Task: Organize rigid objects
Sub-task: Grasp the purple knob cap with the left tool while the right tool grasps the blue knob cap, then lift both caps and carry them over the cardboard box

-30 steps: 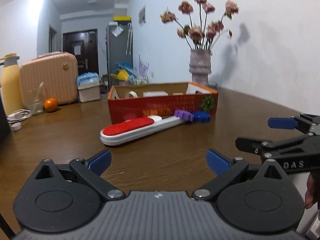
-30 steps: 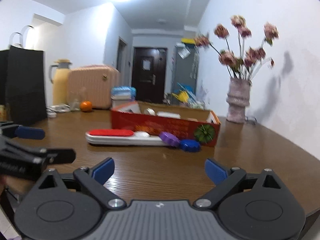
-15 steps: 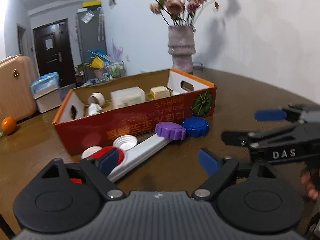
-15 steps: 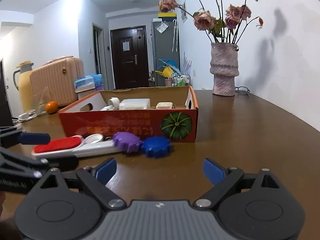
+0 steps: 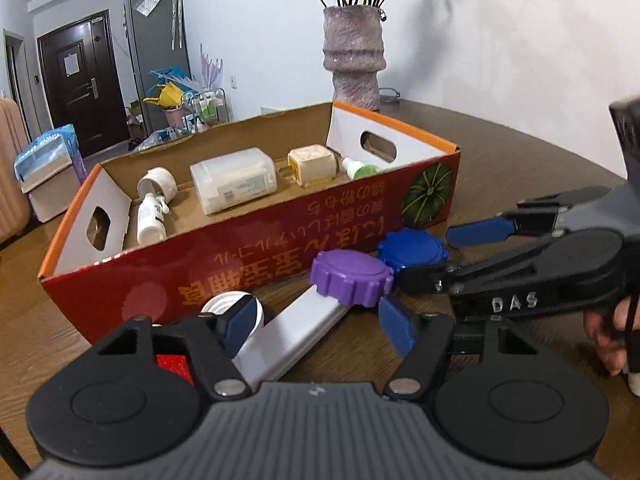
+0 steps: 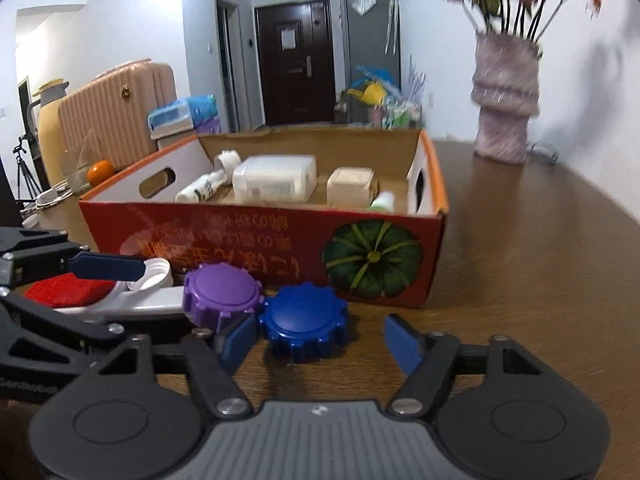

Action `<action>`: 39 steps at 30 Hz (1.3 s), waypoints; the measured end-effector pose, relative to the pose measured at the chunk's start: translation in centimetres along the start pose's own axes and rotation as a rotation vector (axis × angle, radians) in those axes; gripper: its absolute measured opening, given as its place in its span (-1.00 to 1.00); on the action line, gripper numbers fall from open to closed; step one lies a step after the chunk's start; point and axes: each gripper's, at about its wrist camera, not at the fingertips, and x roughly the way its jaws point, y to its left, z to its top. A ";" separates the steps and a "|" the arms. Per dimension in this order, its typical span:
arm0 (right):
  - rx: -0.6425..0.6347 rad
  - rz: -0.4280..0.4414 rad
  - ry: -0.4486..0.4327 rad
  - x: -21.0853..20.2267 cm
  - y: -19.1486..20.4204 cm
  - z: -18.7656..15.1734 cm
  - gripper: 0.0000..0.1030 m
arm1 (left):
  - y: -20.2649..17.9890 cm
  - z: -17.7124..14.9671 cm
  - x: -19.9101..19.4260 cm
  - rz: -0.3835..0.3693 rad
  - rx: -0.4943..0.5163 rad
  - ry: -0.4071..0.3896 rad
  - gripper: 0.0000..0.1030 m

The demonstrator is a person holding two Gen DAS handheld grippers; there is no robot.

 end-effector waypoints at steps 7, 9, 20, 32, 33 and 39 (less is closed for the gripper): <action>0.011 -0.003 -0.008 -0.1 -0.5 0.3 0.01 | -0.4 0.5 1.1 -0.015 0.004 0.000 0.37; 0.027 -0.024 -0.016 -0.4 -1.0 0.1 0.01 | -0.7 0.8 1.5 -0.027 0.011 0.002 0.37; 0.125 -0.054 -0.057 -3.2 -3.5 -1.6 0.01 | -1.2 1.4 3.7 -0.039 -0.053 0.013 0.07; 0.128 -0.041 -0.111 -7.2 -0.8 -2.8 0.01 | -1.6 0.0 -3.6 0.000 -0.115 -0.151 0.06; 0.126 -0.039 -0.116 -7.8 -0.4 -2.9 0.01 | -1.4 -0.4 -4.7 -0.001 -0.135 -0.167 0.06; 0.087 -0.037 -0.181 -12.4 2.7 -3.1 0.01 | -0.4 -3.1 -12.2 0.074 -0.219 -0.269 0.06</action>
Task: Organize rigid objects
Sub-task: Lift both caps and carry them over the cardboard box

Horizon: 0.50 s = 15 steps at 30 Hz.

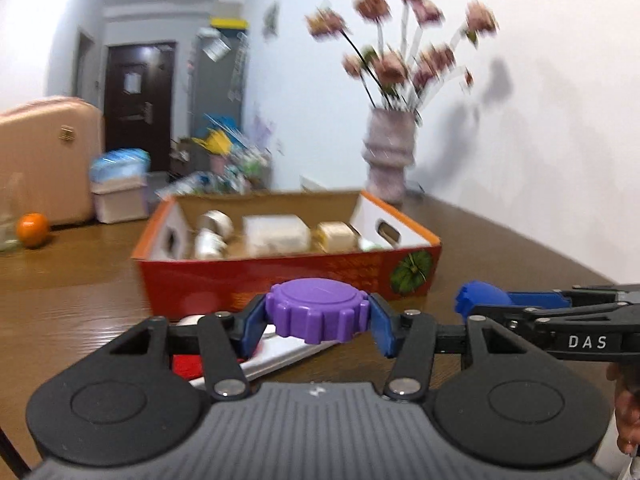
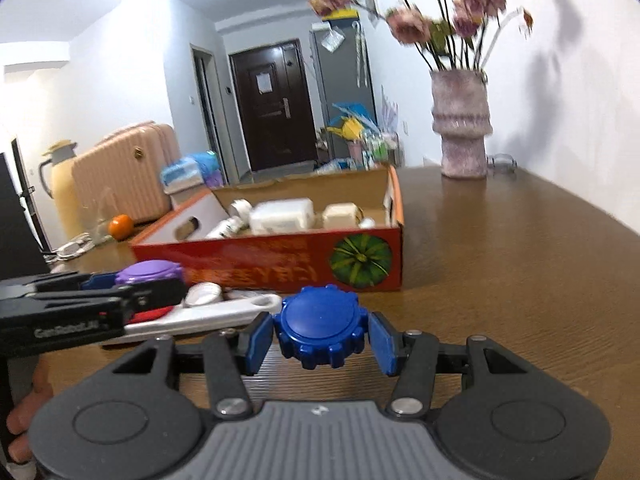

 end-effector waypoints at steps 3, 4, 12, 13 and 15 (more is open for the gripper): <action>-0.012 -0.001 -0.039 -2.6 1.6 0.0 0.01 | 0.9 0.0 -4.2 0.030 -0.015 -0.053 0.06; -0.013 -0.001 -0.049 -3.3 2.0 -0.1 0.01 | 1.1 -0.1 -5.6 0.046 -0.012 -0.076 0.06; -0.059 0.019 -0.130 -9.4 6.9 -1.7 0.01 | 1.4 -1.6 -14.9 0.105 0.000 -0.208 0.06; -0.064 0.021 -0.137 -10.1 7.4 -1.9 0.01 | 1.5 -1.8 -15.9 0.105 -0.007 -0.215 0.06; -0.078 0.026 -0.154 -11.4 8.4 -2.5 0.01 | 1.6 -2.3 -17.4 0.100 -0.019 -0.226 0.06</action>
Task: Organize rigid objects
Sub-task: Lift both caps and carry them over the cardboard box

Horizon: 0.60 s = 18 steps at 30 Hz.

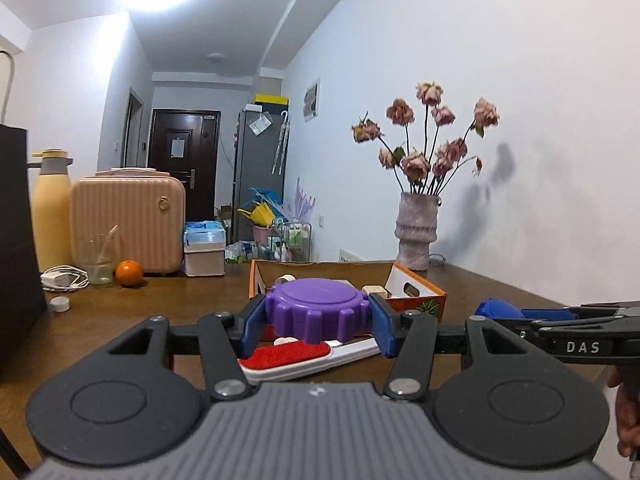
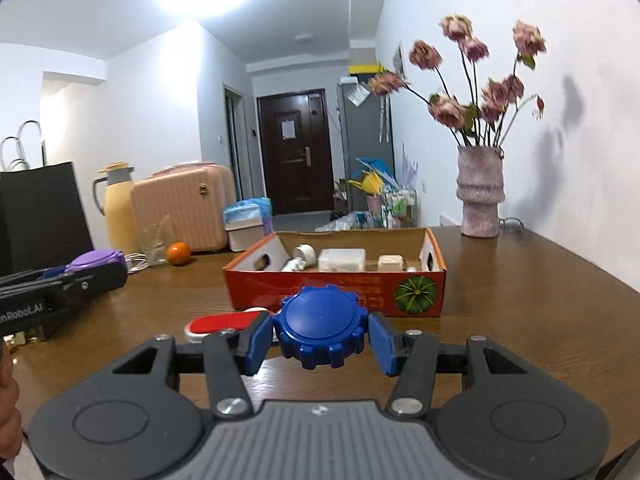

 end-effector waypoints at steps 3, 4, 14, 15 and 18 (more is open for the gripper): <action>-0.023 0.003 -0.020 -1.7 1.3 -0.4 0.01 | 0.4 -0.2 -2.2 -0.005 -0.010 -0.015 0.06; -0.027 0.004 -0.023 -2.1 1.7 -0.5 0.01 | 0.5 -0.2 -2.6 -0.006 -0.012 -0.018 0.06; -0.024 -0.003 -0.062 -4.0 3.0 -1.2 0.01 | 0.6 -0.4 -3.1 -0.025 -0.023 -0.027 0.06; -0.016 -0.005 -0.059 -3.8 2.9 -1.2 0.01 | 0.6 -0.5 -2.9 -0.022 -0.026 -0.019 0.06; 0.004 -0.006 -0.048 -3.1 2.4 -1.8 0.01 | 0.8 -0.9 -1.8 -0.015 -0.040 0.009 0.06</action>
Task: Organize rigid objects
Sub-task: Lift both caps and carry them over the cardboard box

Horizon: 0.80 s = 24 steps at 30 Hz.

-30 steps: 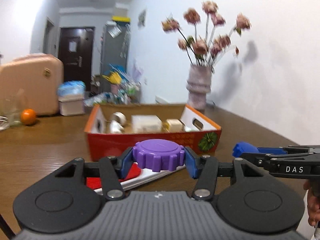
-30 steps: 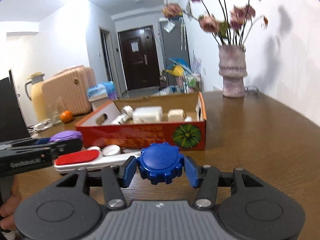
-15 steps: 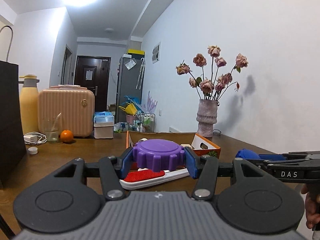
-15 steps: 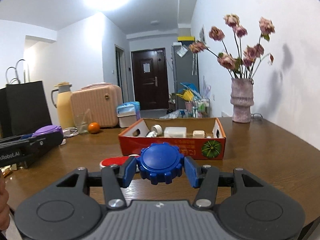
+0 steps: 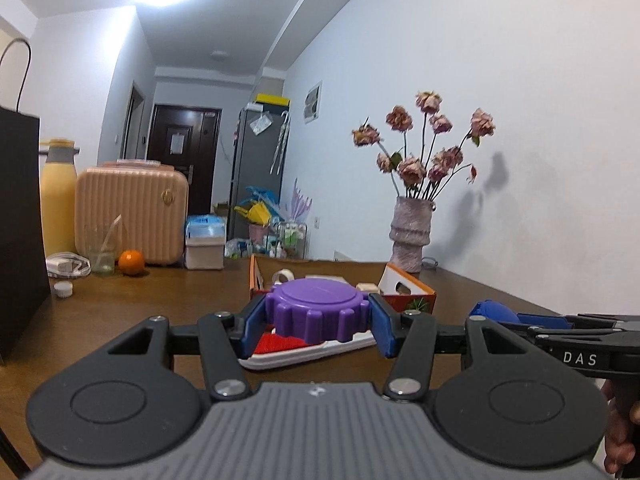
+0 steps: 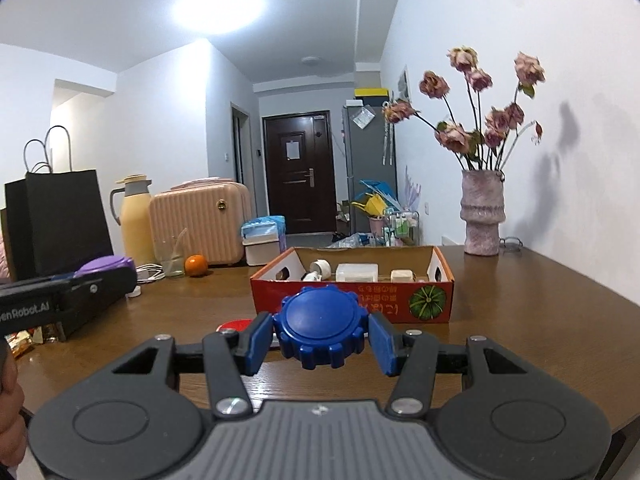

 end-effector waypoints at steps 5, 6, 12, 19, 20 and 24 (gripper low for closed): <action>0.049 -0.013 -0.013 1.5 -1.4 -0.3 0.01 | -0.3 -0.2 2.4 -0.003 -0.006 0.023 0.06; 0.058 -0.018 -0.016 1.8 -1.8 -0.3 0.00 | -0.3 -0.2 3.0 -0.001 -0.006 0.026 0.06; 0.068 -0.053 -0.028 4.5 -4.1 1.2 0.01 | -0.6 0.9 7.8 0.005 0.001 0.022 0.06; 0.049 -0.043 -0.057 9.7 -6.7 4.9 0.00 | 0.0 3.2 14.5 0.024 -0.004 0.001 0.06; 0.050 -0.044 -0.063 10.6 -7.2 5.5 0.00 | 0.2 3.5 15.4 0.021 -0.008 0.003 0.06; 0.065 -0.028 -0.061 14.6 -9.2 8.0 0.00 | 0.6 4.4 19.5 0.034 0.004 0.015 0.06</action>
